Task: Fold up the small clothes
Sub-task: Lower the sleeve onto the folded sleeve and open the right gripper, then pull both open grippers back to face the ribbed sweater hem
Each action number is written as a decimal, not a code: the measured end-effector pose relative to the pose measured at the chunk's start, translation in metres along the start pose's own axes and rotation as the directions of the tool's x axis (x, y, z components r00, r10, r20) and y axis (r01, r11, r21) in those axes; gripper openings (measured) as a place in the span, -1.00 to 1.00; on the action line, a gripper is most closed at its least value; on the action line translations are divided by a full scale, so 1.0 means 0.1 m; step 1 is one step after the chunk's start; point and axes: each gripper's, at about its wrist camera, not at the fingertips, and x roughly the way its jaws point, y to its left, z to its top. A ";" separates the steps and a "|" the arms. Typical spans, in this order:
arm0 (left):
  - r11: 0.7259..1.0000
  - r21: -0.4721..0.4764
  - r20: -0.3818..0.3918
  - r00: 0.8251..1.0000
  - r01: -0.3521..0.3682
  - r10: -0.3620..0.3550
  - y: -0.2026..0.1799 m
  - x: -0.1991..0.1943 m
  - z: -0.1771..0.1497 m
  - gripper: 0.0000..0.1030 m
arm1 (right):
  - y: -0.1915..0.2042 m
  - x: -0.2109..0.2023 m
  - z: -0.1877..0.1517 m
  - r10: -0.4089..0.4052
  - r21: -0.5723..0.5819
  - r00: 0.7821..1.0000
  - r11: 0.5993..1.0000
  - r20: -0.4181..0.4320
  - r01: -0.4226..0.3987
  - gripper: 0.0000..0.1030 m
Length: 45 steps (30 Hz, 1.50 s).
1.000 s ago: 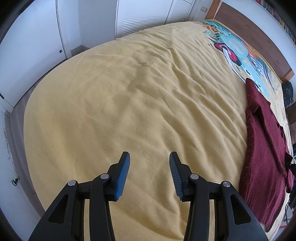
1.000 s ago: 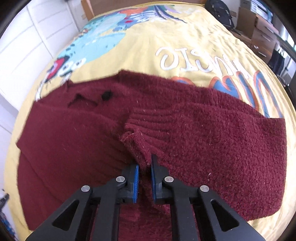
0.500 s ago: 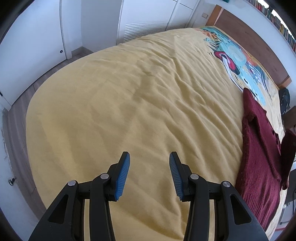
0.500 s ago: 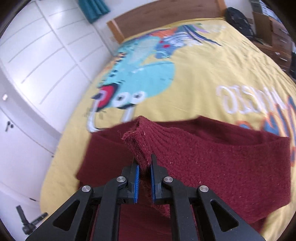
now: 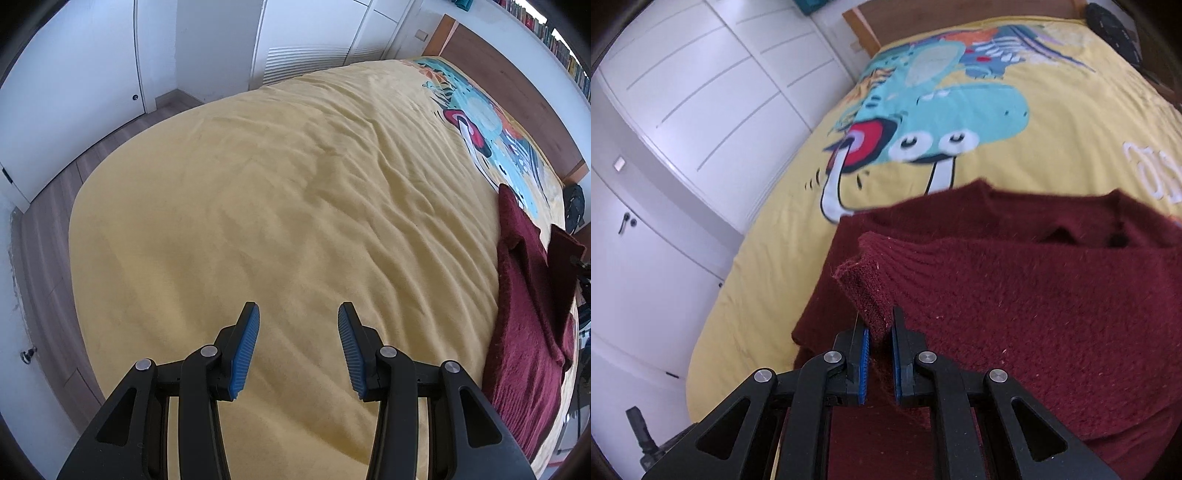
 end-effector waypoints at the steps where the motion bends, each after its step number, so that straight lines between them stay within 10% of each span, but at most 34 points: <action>1: 1.000 0.001 -0.003 1.000 -0.001 0.001 0.00 0.01 -0.01 -0.24 | 0.01 0.05 -0.03 -0.002 0.000 1.000 1.000 -0.009 0.002 -0.81; 8: 1.000 0.007 -0.020 1.000 -0.009 0.009 -0.01 0.07 -0.03 -0.24 | 0.09 0.44 -0.26 -0.051 -0.050 0.994 0.998 -0.095 0.047 -0.73; 14: 0.999 0.034 -0.012 1.000 -0.011 0.011 -0.12 0.02 -0.03 -0.24 | 0.21 0.44 -0.36 -0.059 -0.093 0.992 0.995 -0.113 0.048 -0.23; 28: 0.987 0.150 0.058 0.996 0.064 -0.074 -0.84 -0.35 -0.04 -0.24 | 0.43 -0.53 -0.77 -0.050 -0.171 0.999 0.984 -0.001 0.049 -0.18; 45: 0.926 0.334 0.070 0.976 0.174 -0.208 -1.80 -0.74 -0.55 -0.24 | -0.33 -1.81 -1.96 -0.211 -0.020 0.974 0.977 0.087 0.214 0.12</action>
